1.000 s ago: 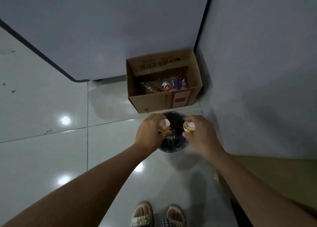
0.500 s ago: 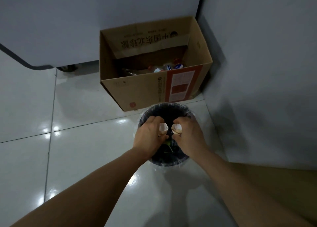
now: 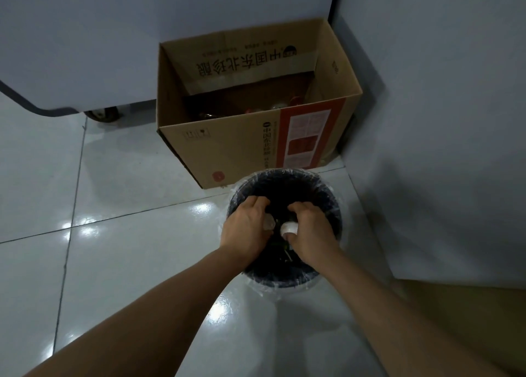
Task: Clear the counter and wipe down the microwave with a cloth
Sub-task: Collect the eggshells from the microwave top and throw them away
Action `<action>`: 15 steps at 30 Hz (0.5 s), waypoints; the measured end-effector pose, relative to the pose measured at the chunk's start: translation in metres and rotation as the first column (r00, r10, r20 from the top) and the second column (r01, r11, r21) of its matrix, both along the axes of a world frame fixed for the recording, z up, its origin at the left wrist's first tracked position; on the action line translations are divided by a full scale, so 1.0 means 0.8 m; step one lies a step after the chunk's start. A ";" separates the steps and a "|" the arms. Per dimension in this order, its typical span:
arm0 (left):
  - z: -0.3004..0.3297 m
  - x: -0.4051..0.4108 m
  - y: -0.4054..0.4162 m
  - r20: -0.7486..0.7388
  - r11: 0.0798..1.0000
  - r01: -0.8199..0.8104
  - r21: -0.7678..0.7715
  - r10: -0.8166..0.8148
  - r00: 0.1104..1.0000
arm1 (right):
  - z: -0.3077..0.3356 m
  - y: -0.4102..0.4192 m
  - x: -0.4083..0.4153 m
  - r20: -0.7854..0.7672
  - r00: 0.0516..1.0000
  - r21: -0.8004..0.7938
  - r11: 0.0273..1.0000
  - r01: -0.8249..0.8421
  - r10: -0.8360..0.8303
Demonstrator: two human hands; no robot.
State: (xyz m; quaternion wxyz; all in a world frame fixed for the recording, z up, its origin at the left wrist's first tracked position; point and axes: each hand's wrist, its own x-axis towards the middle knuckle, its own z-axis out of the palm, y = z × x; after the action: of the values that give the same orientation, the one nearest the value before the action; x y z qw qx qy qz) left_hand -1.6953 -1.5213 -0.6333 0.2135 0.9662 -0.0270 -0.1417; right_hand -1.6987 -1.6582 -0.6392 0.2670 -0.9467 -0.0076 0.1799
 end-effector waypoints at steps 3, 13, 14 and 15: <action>0.029 -0.008 0.005 -0.039 1.000 0.010 0.014 -0.009 0.999 | 0.028 0.000 -0.008 -0.053 0.999 -0.040 0.999 -0.009 0.007; 0.236 -0.035 0.033 -0.099 0.996 0.038 0.083 -0.029 0.995 | 0.238 -0.001 -0.044 -0.129 0.990 -0.075 0.994 -0.075 0.065; 0.261 -0.037 0.036 -0.090 0.995 0.035 0.089 -0.027 0.996 | 0.265 -0.001 -0.047 -0.122 0.990 -0.074 0.994 -0.080 0.070; 0.288 -0.039 0.038 -0.078 0.995 0.031 0.092 -0.024 0.997 | 0.293 -0.001 -0.050 -0.119 0.990 -0.074 0.993 -0.087 0.077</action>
State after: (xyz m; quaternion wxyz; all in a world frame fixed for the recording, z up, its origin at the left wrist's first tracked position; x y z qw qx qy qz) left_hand -1.7266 -1.4908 -0.4032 0.1672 0.9685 -0.0255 -0.1827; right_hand -1.7386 -1.6591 -0.4047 0.2215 -0.9435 -0.0239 0.2454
